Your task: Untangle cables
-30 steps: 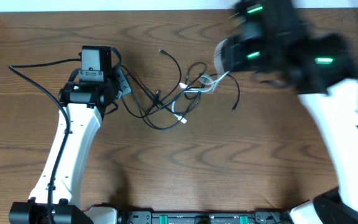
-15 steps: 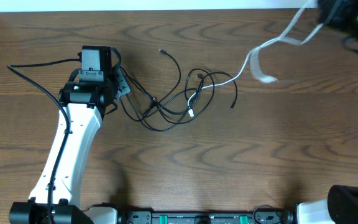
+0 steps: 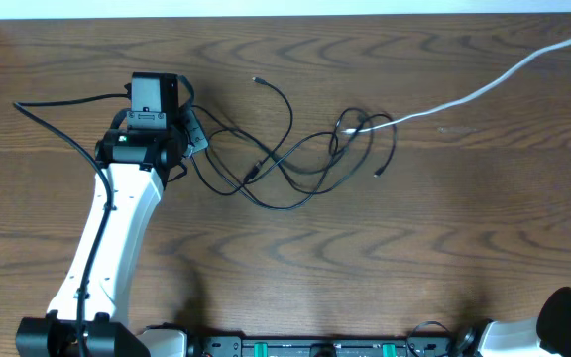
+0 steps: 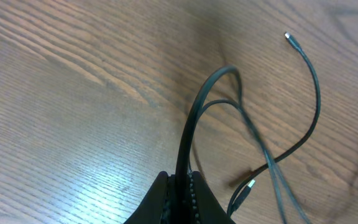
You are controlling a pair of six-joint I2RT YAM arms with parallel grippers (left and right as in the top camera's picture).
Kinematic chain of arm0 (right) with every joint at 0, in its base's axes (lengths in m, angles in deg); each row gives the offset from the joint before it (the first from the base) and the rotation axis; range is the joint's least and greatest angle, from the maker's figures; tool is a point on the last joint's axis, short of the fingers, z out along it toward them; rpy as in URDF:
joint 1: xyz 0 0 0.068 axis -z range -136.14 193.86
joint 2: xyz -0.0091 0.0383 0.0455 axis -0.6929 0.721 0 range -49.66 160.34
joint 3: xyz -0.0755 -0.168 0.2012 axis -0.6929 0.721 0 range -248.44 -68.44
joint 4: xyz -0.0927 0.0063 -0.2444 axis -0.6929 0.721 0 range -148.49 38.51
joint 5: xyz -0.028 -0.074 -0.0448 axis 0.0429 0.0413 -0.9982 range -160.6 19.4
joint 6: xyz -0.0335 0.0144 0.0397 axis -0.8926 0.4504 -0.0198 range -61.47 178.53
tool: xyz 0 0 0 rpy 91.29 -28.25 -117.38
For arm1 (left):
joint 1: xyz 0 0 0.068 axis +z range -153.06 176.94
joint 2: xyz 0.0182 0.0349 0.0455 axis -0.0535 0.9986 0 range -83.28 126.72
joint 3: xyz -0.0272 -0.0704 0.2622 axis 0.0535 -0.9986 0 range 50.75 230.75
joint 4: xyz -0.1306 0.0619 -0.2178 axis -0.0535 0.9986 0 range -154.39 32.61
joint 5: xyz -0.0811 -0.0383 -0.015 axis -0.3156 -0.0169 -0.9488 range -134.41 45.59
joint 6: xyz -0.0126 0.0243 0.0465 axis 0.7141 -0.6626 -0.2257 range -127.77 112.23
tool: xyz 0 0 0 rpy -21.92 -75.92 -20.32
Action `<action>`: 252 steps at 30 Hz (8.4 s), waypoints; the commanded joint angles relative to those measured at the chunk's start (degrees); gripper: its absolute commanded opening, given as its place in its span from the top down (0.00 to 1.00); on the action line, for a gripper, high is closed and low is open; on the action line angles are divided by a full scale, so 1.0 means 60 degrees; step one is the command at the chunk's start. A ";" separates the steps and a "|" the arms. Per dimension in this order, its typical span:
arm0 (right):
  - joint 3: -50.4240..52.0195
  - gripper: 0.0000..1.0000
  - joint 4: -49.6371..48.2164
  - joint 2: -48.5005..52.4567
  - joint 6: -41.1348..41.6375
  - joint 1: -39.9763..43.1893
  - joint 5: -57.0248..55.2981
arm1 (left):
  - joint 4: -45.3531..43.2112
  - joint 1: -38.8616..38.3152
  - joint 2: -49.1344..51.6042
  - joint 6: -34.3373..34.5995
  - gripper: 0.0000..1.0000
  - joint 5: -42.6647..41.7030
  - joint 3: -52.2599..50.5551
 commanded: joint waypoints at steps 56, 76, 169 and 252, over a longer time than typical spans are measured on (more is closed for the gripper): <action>-0.0127 0.01 -0.1679 0.6506 -0.1450 0.0517 -0.2674 | -0.0237 0.0051 0.0346 0.0084 0.92 0.0262 0.0069; -0.0131 0.01 0.3013 0.4302 -0.3144 -0.1566 0.4473 | -0.0029 0.0051 0.0142 -0.0896 0.93 -0.1104 0.0120; 0.0801 0.99 -0.1184 0.0361 -0.0641 -0.2710 -0.2452 | 0.1144 0.0448 -0.0408 0.1213 0.93 0.4273 0.0080; 0.0834 0.01 0.2280 0.4495 -0.4513 -0.8156 0.0433 | -0.4856 0.2656 -0.5544 0.2233 0.93 -0.4040 0.0466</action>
